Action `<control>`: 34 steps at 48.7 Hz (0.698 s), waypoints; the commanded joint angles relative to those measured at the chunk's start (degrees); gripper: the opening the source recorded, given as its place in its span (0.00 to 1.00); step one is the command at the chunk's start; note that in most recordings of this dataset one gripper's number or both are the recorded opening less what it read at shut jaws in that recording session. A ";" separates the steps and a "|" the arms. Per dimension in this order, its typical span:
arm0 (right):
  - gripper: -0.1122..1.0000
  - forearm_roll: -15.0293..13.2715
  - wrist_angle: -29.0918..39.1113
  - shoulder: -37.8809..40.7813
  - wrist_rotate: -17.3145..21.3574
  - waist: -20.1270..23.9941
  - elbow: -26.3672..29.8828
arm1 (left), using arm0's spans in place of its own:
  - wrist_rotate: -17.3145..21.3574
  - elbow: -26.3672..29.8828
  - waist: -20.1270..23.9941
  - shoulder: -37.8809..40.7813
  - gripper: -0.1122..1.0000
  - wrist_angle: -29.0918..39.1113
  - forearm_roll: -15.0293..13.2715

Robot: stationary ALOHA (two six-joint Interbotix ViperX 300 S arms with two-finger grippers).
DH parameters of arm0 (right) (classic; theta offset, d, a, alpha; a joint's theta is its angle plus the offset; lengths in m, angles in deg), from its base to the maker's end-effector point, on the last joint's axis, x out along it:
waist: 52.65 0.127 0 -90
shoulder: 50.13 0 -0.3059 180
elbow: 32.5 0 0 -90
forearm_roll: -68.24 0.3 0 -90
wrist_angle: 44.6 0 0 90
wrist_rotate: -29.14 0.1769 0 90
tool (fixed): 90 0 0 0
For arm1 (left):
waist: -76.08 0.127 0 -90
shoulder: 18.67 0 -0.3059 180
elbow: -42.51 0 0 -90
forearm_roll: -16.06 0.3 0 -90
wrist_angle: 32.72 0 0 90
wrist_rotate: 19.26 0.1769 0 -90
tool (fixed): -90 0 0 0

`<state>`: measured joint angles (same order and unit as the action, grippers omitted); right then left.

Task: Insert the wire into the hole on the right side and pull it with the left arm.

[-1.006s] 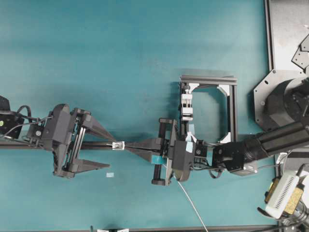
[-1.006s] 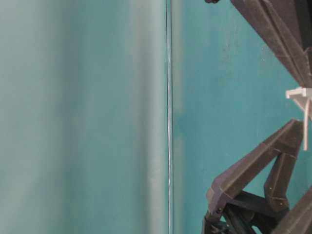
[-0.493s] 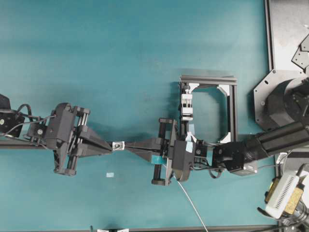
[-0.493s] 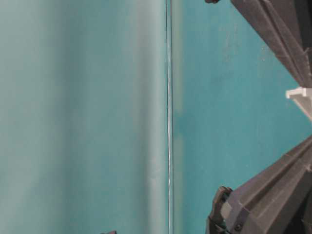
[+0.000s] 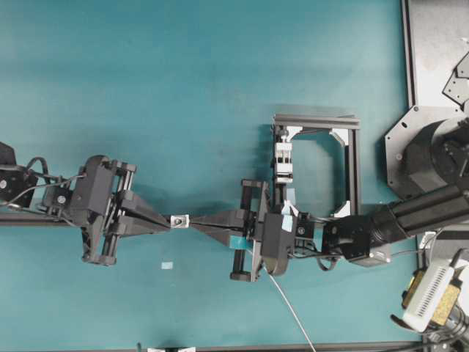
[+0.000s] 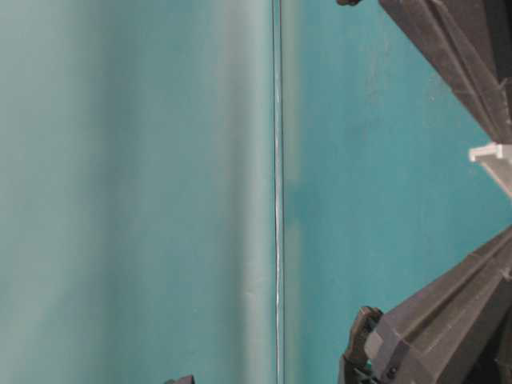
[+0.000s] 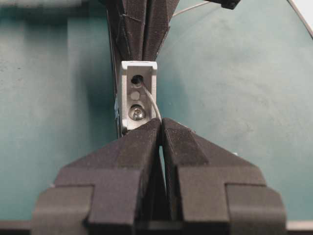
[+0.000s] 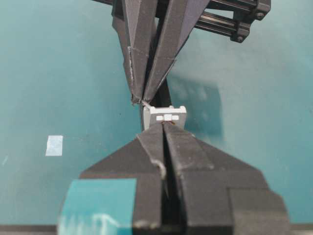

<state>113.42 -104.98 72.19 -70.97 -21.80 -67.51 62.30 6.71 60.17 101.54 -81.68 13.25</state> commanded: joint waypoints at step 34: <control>0.92 -0.35 1.14 -5.01 -0.62 0.62 -1.14 | 0.18 0.44 -0.18 -2.46 0.01 -0.26 0.09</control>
<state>113.42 -103.83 69.64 -71.32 -21.62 -68.65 62.39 6.71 60.17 101.37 -81.68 13.25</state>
